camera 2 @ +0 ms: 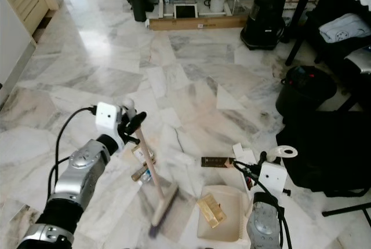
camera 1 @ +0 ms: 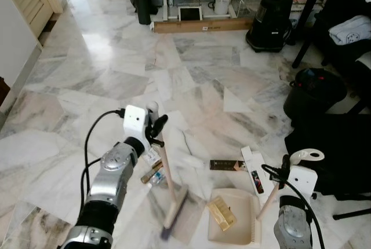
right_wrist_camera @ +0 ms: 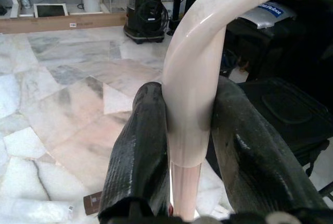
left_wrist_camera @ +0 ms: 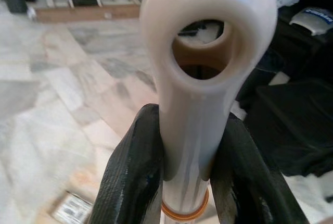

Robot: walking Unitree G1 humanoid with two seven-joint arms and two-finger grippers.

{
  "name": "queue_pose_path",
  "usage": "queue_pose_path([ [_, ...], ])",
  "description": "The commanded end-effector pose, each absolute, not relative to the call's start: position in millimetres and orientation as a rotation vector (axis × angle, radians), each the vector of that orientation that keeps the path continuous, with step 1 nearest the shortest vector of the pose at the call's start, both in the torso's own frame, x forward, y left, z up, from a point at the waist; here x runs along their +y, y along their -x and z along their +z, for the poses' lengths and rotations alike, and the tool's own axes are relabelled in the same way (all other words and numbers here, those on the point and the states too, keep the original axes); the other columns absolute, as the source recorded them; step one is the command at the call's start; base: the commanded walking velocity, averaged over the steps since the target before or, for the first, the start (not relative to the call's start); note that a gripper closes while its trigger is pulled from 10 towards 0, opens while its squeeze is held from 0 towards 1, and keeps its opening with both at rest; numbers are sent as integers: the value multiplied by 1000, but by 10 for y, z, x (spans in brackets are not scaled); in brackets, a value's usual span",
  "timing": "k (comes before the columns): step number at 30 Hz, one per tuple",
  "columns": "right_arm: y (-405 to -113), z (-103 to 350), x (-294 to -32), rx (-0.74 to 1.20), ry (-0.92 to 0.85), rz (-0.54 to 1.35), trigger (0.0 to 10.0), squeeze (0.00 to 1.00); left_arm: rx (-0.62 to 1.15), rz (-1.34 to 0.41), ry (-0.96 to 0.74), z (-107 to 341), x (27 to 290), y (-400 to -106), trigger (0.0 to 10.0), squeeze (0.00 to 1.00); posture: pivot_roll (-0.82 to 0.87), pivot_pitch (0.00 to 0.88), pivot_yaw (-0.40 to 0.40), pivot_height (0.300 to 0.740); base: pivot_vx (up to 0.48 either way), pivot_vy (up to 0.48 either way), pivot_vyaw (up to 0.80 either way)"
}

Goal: Sweep floor

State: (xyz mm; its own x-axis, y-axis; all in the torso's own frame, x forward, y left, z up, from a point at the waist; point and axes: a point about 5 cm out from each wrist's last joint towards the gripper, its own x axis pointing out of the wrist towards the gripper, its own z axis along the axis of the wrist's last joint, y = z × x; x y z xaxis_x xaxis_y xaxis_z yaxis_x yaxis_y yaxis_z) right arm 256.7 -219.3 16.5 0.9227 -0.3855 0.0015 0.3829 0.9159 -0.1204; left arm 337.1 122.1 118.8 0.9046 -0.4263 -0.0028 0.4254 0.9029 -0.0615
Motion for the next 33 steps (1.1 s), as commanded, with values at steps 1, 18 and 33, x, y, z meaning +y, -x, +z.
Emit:
queue_pose_path([
  [1,-2474,54,-2190,82,126,-389,10000,0,21,-448,91,1188,1212,-3408,10000,0,66,142,1,740,0,0,0],
  [18,-2484,76,-2193,66,93,-415,10000,0,10,-468,128,1237,1111,-3521,10000,0,59,148,10,740,0,0,0],
  [33,-2578,190,-2195,3,23,-436,10000,0,13,-483,210,1256,1088,-3561,10000,0,57,145,18,740,0,0,0],
])
